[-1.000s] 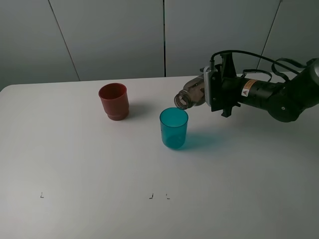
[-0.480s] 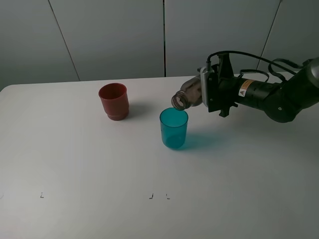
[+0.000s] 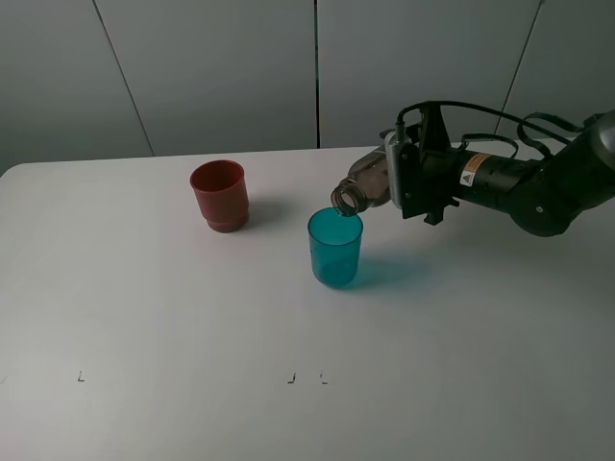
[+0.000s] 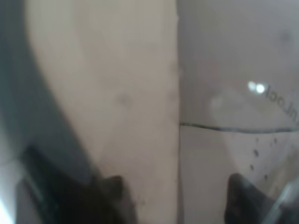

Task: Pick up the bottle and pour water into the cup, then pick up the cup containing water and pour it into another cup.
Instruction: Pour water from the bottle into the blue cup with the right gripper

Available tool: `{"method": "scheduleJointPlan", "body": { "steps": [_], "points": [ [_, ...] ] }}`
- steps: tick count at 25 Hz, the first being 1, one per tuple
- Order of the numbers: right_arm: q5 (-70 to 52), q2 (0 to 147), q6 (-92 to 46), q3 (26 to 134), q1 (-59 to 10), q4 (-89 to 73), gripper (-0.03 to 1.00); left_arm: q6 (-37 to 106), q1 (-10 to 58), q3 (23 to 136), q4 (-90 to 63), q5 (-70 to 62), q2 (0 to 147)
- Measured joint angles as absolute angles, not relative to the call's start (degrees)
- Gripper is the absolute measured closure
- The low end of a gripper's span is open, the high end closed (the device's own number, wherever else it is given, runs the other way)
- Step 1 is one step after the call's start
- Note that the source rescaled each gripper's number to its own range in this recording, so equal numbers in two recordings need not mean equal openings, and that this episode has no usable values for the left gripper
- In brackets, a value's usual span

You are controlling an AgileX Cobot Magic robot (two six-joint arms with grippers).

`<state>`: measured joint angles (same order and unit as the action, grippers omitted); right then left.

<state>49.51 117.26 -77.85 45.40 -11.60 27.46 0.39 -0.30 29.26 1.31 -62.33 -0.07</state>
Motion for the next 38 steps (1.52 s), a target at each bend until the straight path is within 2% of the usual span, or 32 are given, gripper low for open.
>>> {"method": "scheduleJointPlan", "body": {
  "steps": [38],
  "points": [
    [51.97, 117.26, -84.8, 45.4, -11.6, 24.46, 0.96, 0.39, -0.3, 29.26, 1.31, -62.33, -0.07]
  ]
}}
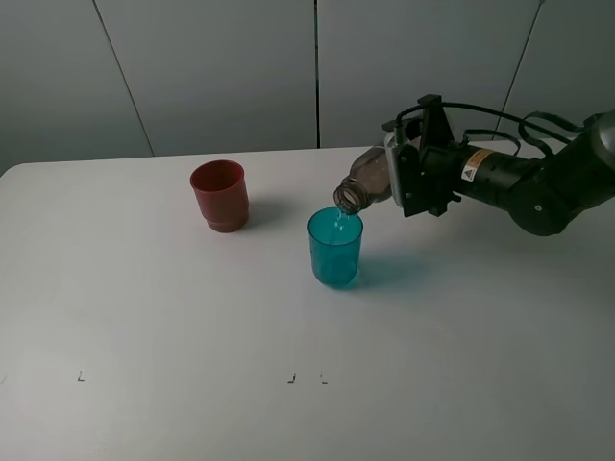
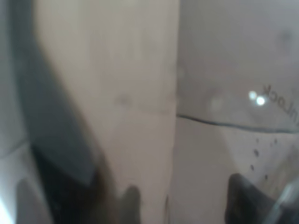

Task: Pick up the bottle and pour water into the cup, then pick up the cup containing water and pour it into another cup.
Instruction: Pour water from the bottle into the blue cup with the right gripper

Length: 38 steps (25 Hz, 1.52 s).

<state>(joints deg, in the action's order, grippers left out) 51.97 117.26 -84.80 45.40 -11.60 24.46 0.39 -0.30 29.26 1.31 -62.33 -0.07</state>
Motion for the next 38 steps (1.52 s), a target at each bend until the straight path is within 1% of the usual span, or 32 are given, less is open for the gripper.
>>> {"method": "scheduleJointPlan", "body": {
  "steps": [38],
  "points": [
    [55.35, 117.26, -90.32, 45.4, -11.6, 23.78, 0.96, 0.39, -0.3, 29.26, 1.31, -62.33, -0.07]
  ]
}}
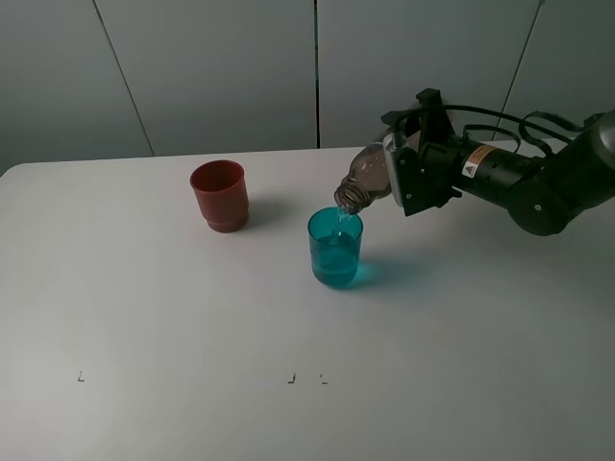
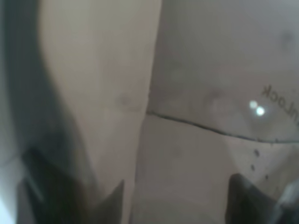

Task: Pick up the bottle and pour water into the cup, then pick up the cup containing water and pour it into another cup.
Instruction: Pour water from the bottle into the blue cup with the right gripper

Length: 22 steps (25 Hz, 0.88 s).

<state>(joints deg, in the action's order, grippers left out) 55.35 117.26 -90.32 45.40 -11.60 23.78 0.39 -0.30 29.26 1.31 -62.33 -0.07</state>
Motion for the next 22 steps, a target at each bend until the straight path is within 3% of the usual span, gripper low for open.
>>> {"method": "scheduleJointPlan", "body": {
  "steps": [22],
  "points": [
    [56.6, 117.26, -94.05, 45.4, -11.6, 23.43, 0.96, 0.0, -0.3, 29.26, 1.31, -62.33, -0.07]
  ]
}}
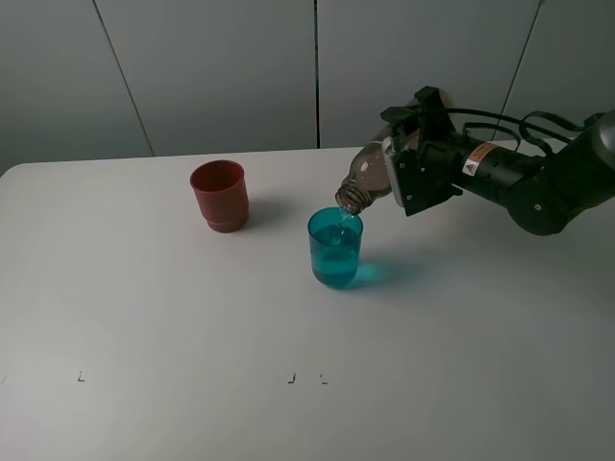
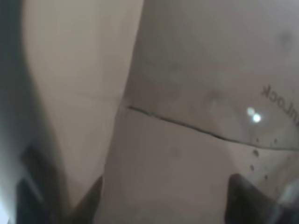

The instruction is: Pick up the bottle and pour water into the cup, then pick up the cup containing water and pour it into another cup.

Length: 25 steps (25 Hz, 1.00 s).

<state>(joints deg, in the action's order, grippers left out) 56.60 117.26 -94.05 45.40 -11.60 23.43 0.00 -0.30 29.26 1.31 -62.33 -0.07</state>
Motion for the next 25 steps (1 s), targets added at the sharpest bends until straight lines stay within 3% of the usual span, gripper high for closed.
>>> {"method": "scheduleJointPlan", "body": {
  "steps": [7, 25],
  "points": [
    [56.6, 117.26, -93.75, 45.4, -11.6, 23.43, 0.96, 0.0, -0.3, 29.26, 1.31, -62.33, -0.07],
    [55.58, 117.23, -76.52, 43.52, -11.85, 28.41, 0.96, 0.0, -0.3, 29.26, 1.31, -62.33, -0.07]
  ]
}}
